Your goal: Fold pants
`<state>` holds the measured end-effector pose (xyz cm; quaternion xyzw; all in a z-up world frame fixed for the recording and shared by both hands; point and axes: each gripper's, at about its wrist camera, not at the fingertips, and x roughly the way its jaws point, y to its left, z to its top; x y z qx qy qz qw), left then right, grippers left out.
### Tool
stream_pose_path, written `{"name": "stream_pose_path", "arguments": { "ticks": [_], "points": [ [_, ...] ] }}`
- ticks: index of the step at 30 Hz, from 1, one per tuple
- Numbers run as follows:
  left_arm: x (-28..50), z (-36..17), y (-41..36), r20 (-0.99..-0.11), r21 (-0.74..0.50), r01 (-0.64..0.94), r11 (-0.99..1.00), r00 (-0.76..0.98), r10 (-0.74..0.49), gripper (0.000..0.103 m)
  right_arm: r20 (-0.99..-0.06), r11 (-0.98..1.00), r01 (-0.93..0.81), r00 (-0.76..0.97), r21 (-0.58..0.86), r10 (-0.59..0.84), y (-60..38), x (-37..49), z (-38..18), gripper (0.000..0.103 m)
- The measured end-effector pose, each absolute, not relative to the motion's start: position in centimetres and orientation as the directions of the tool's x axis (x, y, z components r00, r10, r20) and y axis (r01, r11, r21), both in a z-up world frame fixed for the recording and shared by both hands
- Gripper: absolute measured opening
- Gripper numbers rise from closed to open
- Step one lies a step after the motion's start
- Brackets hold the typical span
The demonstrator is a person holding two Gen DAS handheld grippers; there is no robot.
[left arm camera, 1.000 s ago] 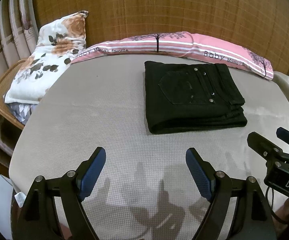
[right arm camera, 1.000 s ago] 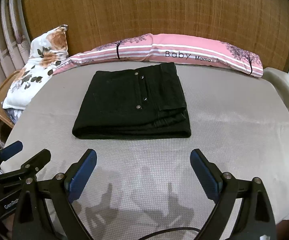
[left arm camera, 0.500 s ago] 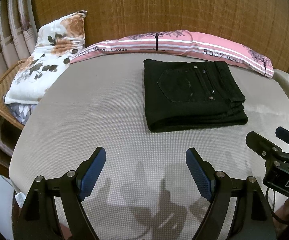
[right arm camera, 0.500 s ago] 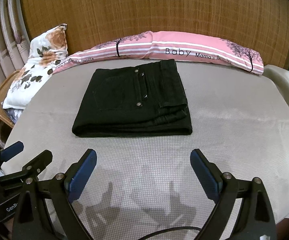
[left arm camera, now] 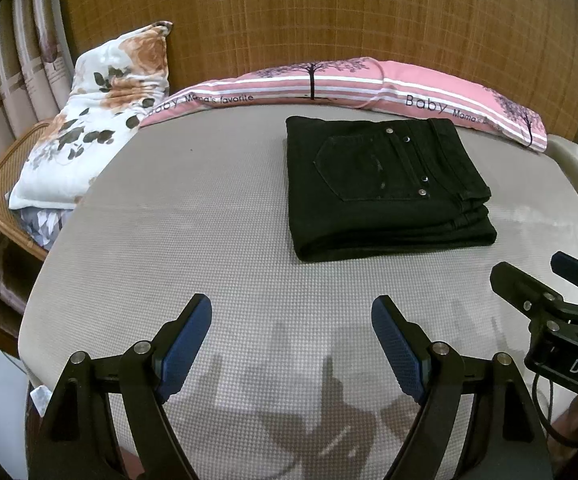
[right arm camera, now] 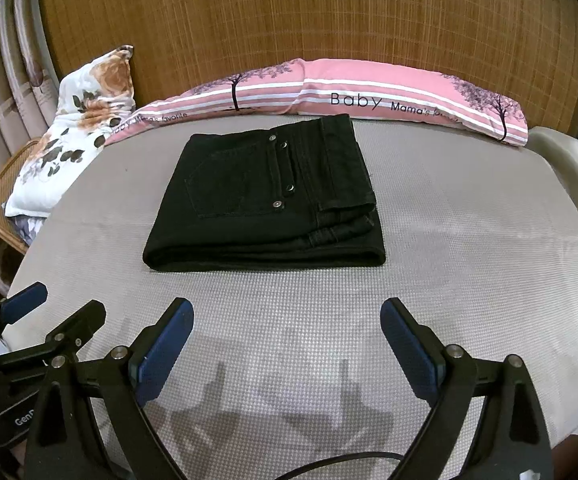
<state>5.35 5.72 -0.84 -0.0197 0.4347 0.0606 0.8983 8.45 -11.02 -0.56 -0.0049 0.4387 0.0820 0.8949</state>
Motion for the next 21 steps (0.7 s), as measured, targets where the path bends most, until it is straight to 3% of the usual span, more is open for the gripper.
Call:
{"name": "stream_pose_path", "arguments": {
  "ticks": [21],
  "points": [
    [6.36, -1.27, 5.94, -0.788, 0.007, -0.104, 0.995, 0.611, 0.069, 0.082, -0.791, 0.987, -0.145, 0.596, 0.064, 0.139, -11.13, 8.42, -0.72, 0.093]
  ]
}}
